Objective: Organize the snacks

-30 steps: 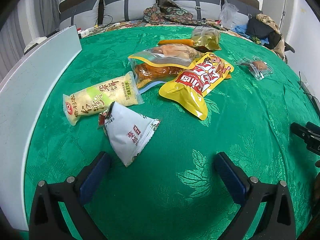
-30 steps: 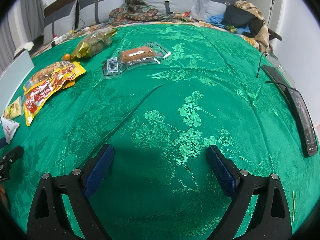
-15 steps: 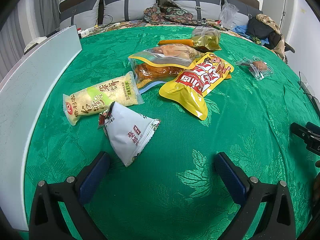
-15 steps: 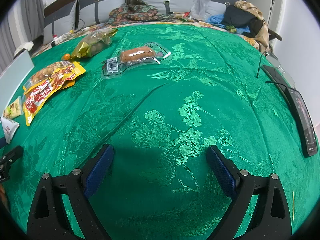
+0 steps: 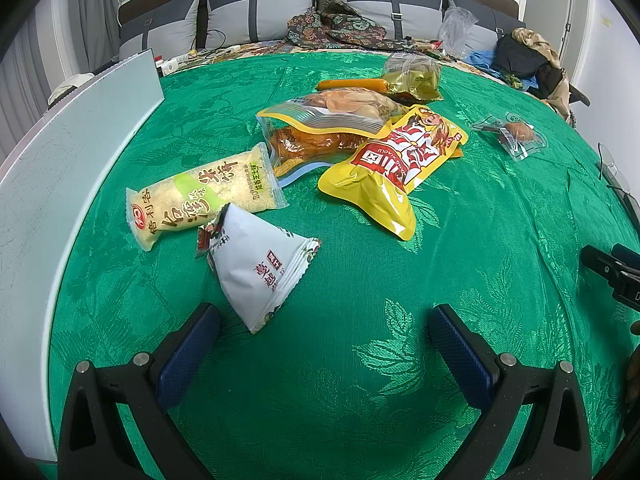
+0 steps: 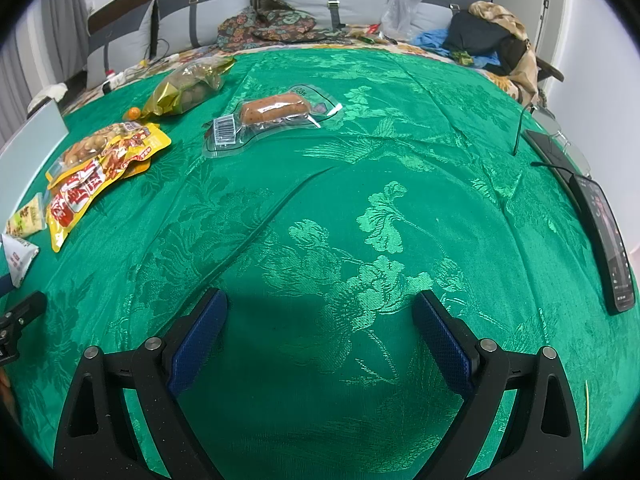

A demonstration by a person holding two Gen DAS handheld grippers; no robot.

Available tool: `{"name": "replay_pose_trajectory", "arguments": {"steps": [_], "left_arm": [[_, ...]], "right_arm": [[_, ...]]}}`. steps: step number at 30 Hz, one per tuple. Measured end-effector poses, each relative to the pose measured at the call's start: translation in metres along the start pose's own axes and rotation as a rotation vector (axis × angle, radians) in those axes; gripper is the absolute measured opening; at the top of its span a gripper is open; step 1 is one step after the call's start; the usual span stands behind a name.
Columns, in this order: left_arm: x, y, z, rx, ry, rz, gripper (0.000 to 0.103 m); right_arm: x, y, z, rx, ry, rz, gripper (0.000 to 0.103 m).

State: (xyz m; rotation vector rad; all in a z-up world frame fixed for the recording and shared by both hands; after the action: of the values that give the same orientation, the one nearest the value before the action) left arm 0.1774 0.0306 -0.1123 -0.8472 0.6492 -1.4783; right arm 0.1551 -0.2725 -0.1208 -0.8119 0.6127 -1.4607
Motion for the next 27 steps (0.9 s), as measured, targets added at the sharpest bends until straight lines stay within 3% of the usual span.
{"name": "replay_pose_trajectory", "arguments": {"steps": [27], "left_arm": [[-0.0004, 0.0001, -0.0003, 0.000, -0.001, -0.001, 0.103]], "right_arm": [[-0.0001, -0.0005, -0.0003, 0.001, 0.000, 0.000, 0.096]]}}
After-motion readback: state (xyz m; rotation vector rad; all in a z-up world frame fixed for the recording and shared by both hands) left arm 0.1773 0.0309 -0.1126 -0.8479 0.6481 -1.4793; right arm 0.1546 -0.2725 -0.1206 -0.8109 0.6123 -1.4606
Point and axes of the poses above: each gripper's, at about its wrist camera, not at the fingertips, and y roughly the way its jaws point, x to its right, z to its top, the point moved 1 cm from there along y, roughly the way its jaws point, and after that the axes turned 11 degrees about -y, right-handed, at the moved point
